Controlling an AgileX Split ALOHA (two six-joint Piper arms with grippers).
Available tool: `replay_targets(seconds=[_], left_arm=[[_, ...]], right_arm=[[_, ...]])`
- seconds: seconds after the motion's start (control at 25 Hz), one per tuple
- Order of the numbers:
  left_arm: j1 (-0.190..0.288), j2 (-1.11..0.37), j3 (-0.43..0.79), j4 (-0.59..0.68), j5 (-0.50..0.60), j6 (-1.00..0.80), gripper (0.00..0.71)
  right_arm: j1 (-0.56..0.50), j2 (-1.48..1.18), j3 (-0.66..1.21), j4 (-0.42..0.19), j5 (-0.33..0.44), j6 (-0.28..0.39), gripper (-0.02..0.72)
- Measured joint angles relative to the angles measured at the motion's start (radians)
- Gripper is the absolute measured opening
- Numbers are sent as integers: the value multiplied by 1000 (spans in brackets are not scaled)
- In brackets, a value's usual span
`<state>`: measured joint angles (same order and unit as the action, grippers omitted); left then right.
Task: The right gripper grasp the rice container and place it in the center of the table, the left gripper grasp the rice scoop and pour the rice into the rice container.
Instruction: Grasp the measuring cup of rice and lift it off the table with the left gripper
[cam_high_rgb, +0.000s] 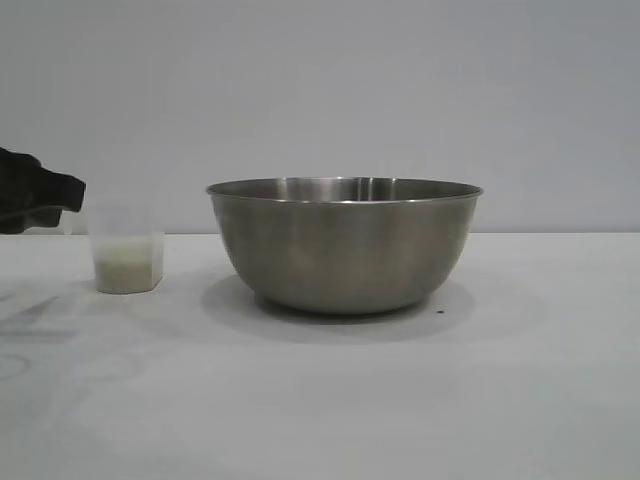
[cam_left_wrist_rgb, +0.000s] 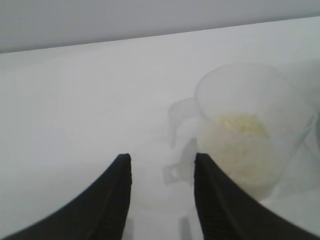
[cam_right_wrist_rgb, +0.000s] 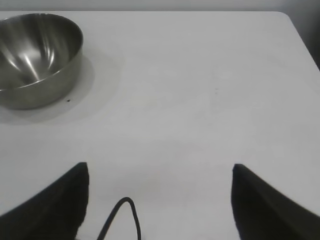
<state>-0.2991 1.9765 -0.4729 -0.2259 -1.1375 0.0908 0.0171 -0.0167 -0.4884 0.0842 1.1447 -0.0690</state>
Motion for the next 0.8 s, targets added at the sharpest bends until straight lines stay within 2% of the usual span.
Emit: replay_targets(seconds=[0.28, 0.8], left_arm=[[47, 29, -35, 53, 0, 0, 291], [49, 116, -132, 88, 0, -2, 291]], right_arm=[[0, 0, 0, -1, 0, 0, 529], [0, 0, 0, -4, 0, 0, 529]])
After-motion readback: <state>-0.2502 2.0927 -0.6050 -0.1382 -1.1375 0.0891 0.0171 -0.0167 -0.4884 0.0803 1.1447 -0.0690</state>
